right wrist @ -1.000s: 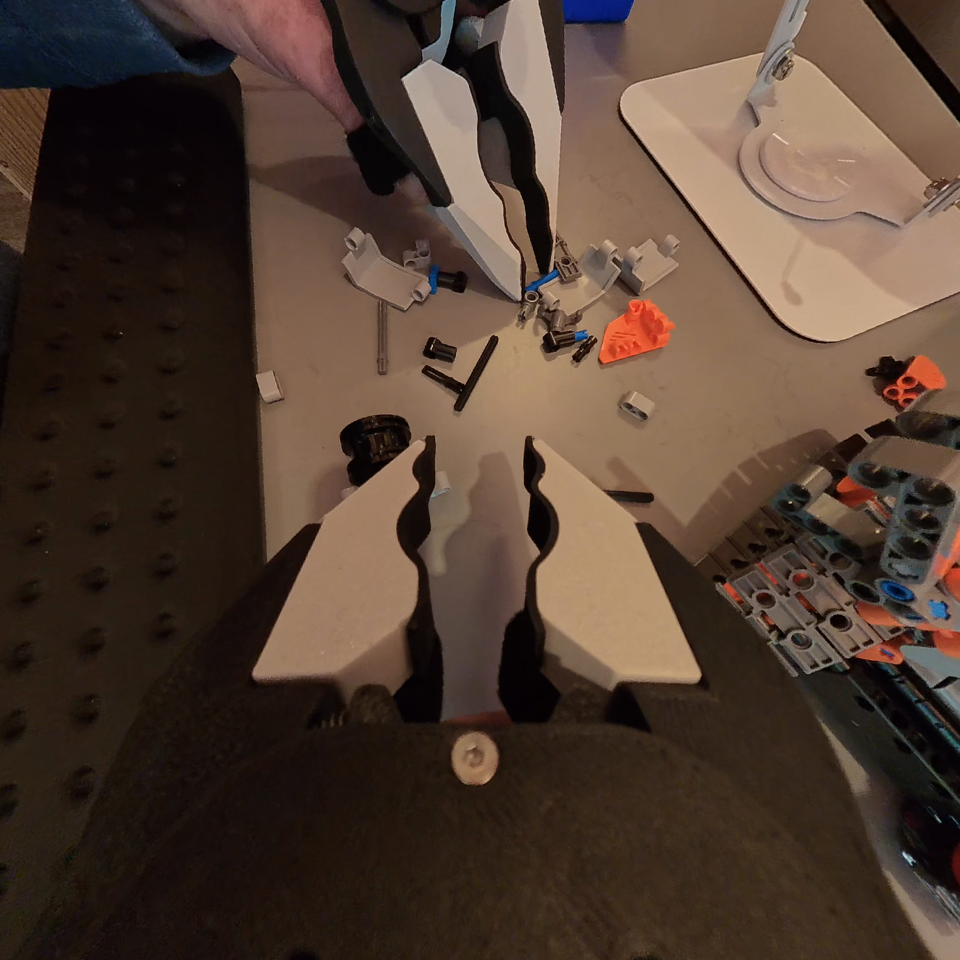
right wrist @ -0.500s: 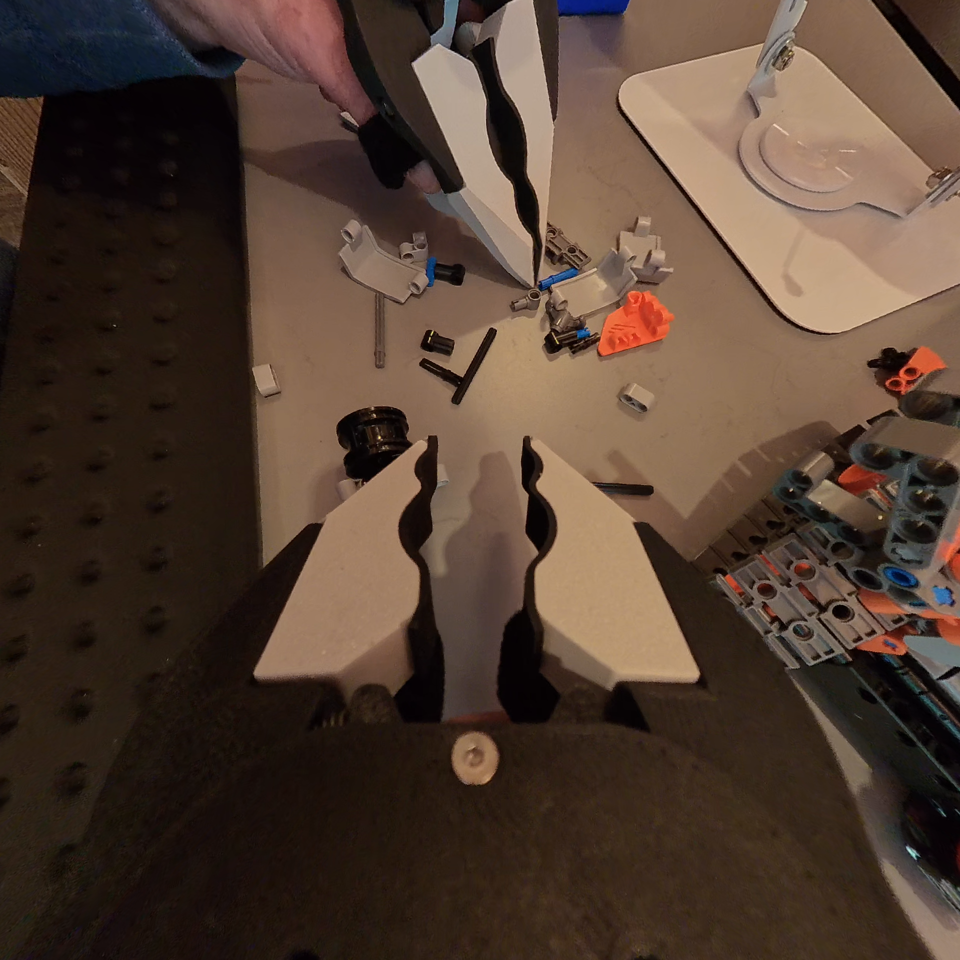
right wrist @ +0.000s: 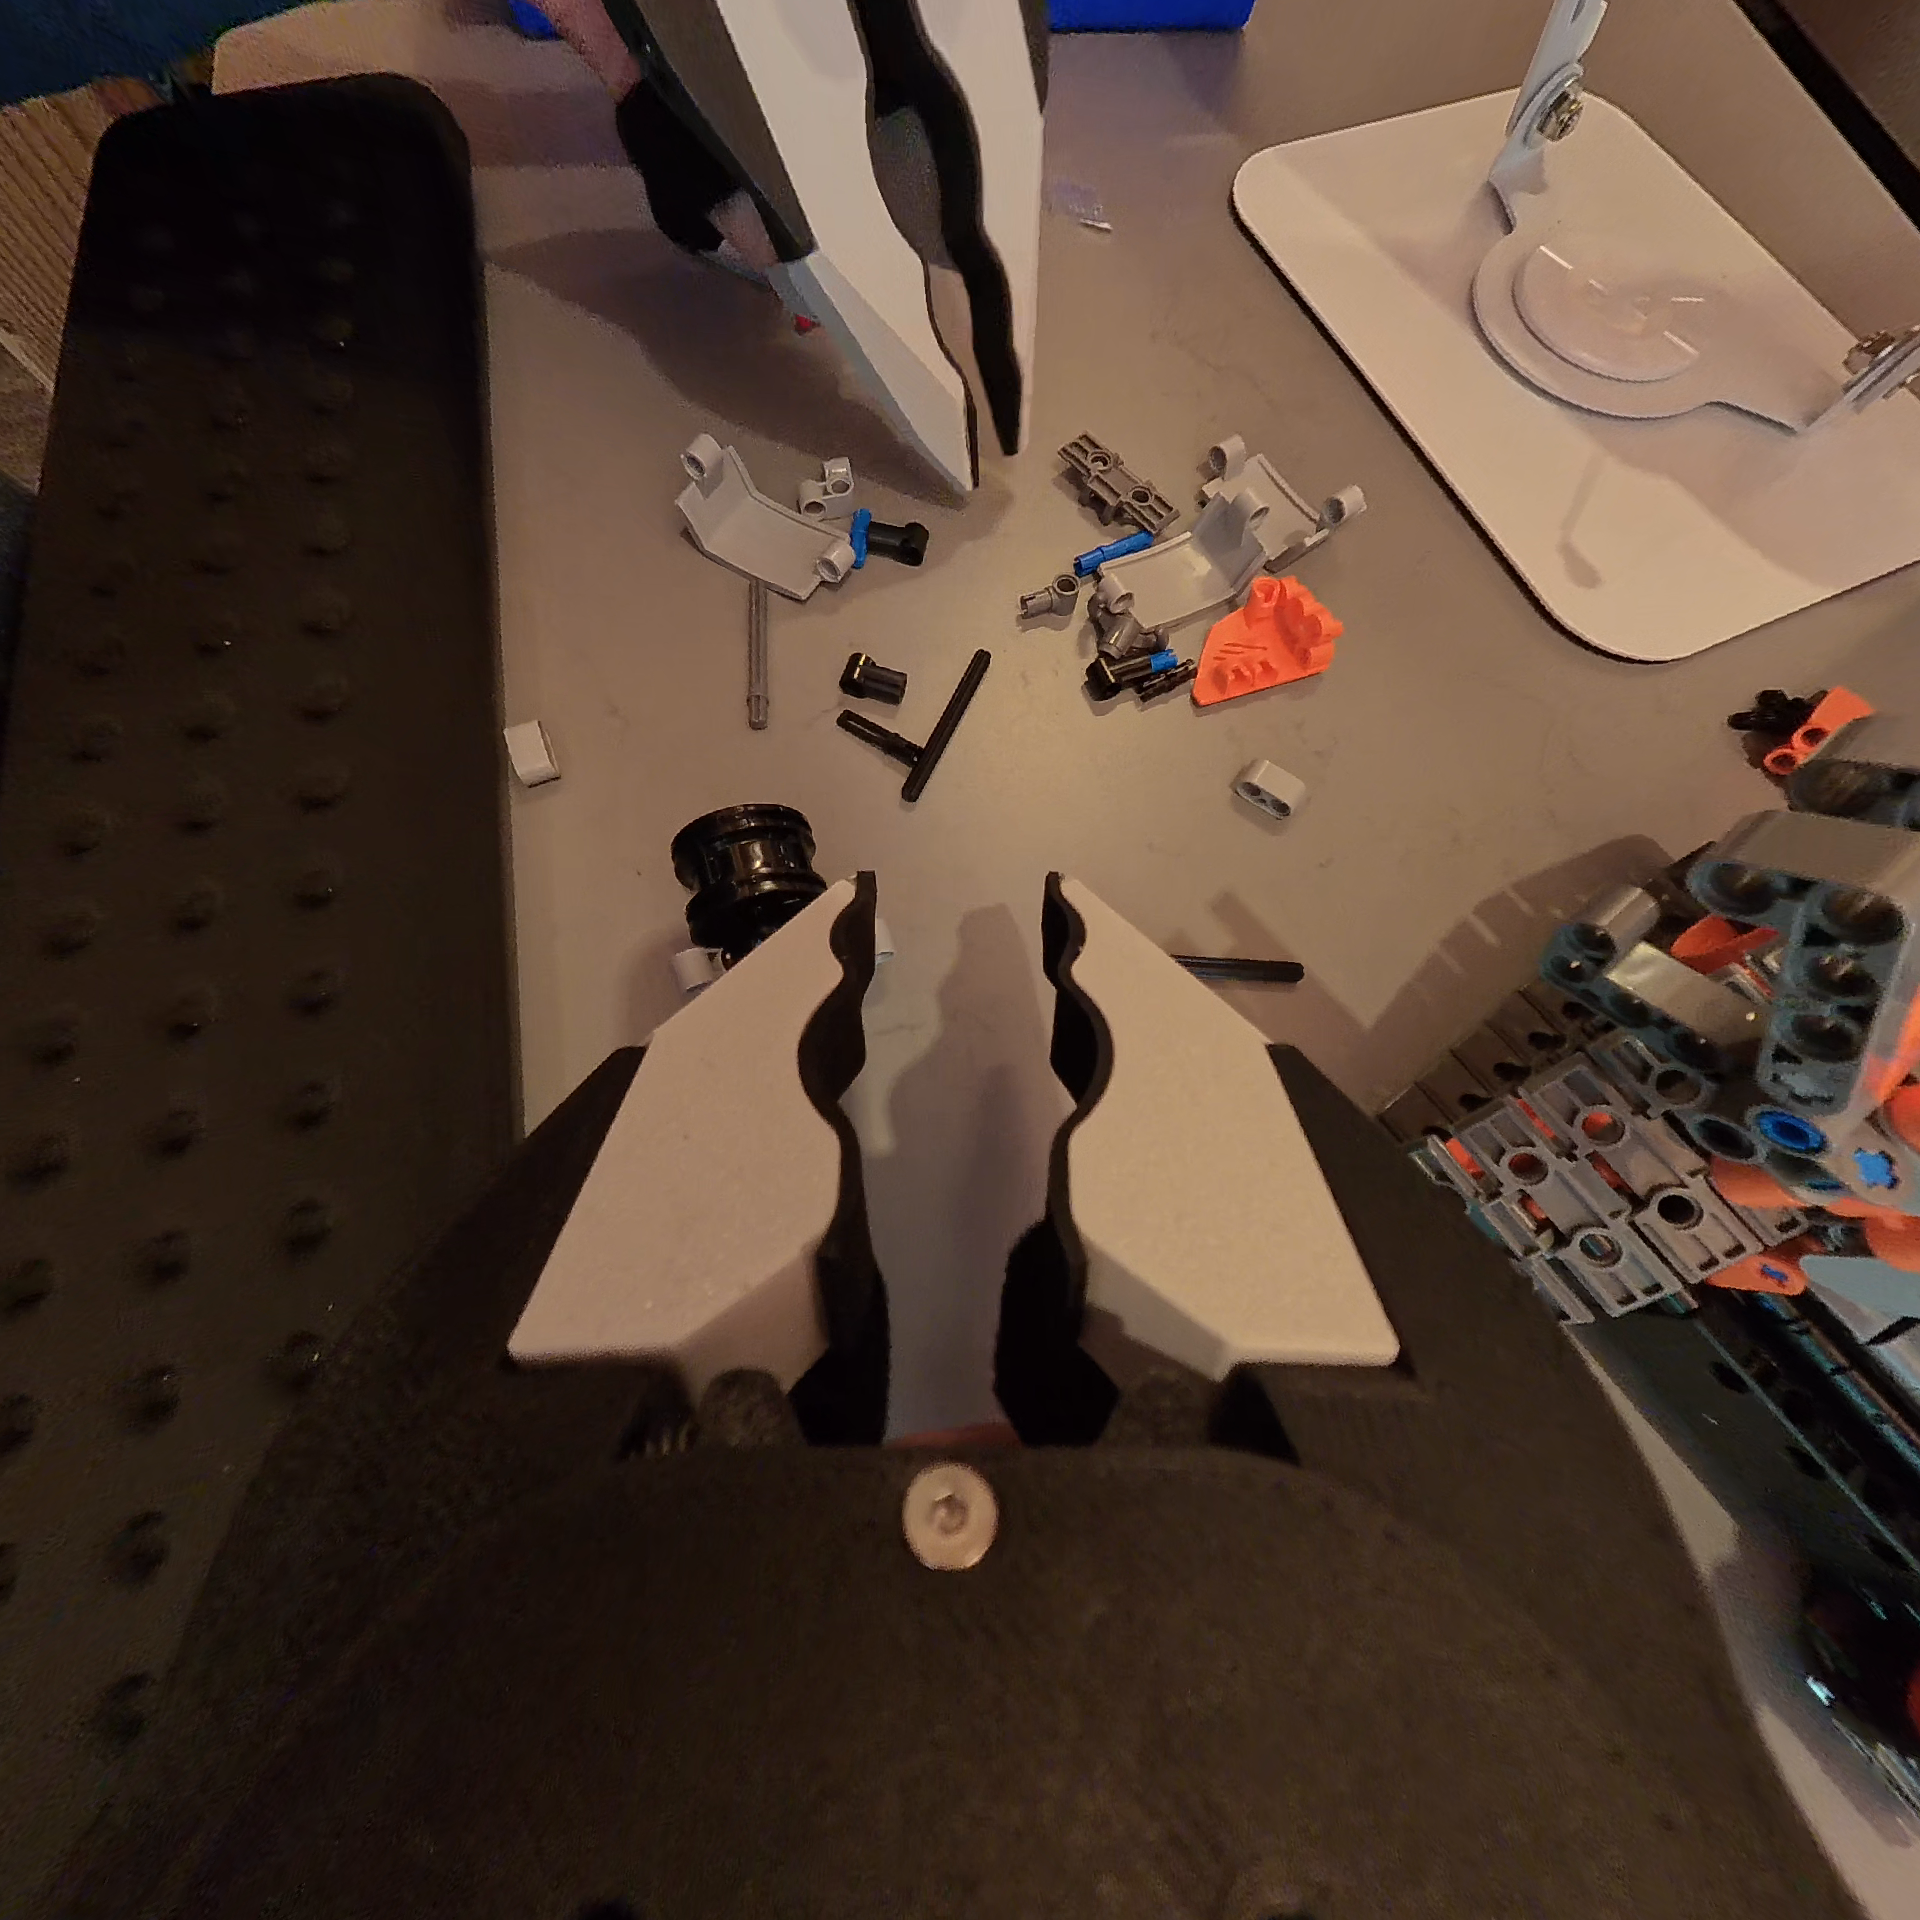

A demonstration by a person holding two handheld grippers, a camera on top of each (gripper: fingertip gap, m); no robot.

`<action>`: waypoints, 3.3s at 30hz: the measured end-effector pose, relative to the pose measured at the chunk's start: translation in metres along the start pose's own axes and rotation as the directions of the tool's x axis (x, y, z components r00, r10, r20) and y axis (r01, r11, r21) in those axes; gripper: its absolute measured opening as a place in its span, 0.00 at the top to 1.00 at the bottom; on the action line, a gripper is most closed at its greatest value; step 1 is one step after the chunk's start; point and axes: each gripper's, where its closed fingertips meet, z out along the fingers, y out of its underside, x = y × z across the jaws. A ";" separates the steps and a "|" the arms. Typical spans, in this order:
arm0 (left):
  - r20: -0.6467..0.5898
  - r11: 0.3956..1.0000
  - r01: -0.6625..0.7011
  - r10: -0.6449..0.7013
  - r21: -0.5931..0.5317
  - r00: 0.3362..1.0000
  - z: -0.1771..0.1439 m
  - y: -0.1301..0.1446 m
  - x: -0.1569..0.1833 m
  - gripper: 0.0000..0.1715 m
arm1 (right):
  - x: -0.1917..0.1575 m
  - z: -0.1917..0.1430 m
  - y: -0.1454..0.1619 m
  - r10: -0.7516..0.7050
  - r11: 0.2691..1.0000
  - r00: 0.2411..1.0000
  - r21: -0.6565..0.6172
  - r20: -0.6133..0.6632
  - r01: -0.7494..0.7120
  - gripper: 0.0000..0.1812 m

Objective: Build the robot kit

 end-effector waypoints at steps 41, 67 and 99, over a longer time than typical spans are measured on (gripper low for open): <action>-0.112 0.961 -0.275 0.272 -0.014 0.956 0.022 -0.019 0.005 0.99 | 0.000 -0.014 0.011 0.014 1.000 1.000 0.006 -0.005 -0.014 0.83; -0.310 0.939 -0.322 0.345 0.124 0.886 0.021 -0.062 0.106 0.99 | -0.036 0.010 0.025 0.137 0.985 0.984 -0.119 0.114 -0.123 0.88; -0.511 0.910 -0.413 0.367 0.026 0.777 0.021 -0.046 0.101 0.99 | -0.031 0.015 0.020 0.053 0.989 0.994 -0.143 0.097 -0.039 0.98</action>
